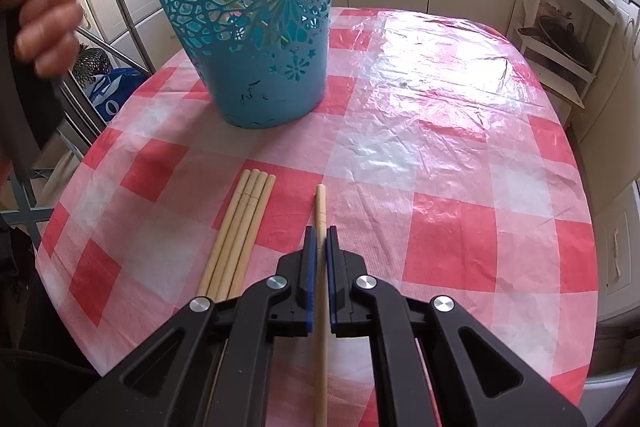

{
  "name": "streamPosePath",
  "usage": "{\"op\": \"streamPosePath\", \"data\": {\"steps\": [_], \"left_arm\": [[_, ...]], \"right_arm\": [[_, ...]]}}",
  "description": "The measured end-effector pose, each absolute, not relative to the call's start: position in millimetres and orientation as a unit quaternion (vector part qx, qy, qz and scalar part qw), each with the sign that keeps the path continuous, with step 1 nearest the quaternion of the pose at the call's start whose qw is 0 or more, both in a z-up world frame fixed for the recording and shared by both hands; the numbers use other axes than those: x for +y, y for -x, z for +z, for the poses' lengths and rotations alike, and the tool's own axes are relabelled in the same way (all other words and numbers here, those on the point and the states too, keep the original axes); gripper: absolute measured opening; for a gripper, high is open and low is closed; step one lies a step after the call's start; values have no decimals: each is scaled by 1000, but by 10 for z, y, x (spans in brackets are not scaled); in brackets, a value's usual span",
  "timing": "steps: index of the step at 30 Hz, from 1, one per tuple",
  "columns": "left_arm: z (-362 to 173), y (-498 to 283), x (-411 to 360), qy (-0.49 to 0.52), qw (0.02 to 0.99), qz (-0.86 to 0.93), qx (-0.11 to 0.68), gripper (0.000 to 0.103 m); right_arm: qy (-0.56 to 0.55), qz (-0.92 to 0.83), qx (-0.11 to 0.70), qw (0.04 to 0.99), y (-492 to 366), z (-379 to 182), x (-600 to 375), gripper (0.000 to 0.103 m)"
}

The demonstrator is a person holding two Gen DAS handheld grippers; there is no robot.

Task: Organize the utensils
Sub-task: 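Carry the left gripper's chopstick into the teal cup and open it while right lifts its chopstick, then lower the right gripper's chopstick into the teal cup and open it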

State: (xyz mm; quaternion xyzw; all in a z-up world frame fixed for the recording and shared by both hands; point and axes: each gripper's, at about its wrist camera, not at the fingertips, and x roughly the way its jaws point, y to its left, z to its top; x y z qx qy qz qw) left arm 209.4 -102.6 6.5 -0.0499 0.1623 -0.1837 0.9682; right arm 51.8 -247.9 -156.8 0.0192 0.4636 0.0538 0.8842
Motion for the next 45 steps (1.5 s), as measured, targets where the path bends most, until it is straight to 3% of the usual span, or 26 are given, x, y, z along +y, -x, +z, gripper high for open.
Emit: {"op": "streamPosePath", "data": {"steps": [7, 12, 21, 32, 45], "left_arm": [[-106, -1978, -1029, 30, 962, -193, 189, 8], [-78, -1814, -979, 23, 963, -190, 190, 31], [-82, -1421, -853, 11, 963, -179, 199, 48], [-45, -1069, -763, 30, 956, -196, 215, 50], [129, -634, -935, 56, 948, -243, 199, 53]], "right_arm": [[-11, 53, 463, 885, -521, -1568, -2450, 6], [-11, 53, 460, 886, -523, -1569, -2451, 6], [-60, 67, 442, 892, -480, -1566, -2572, 6], [-201, 144, 282, 927, -193, -1167, -2905, 6], [-405, 177, 156, 884, -253, -1060, -3336, 6]]}}
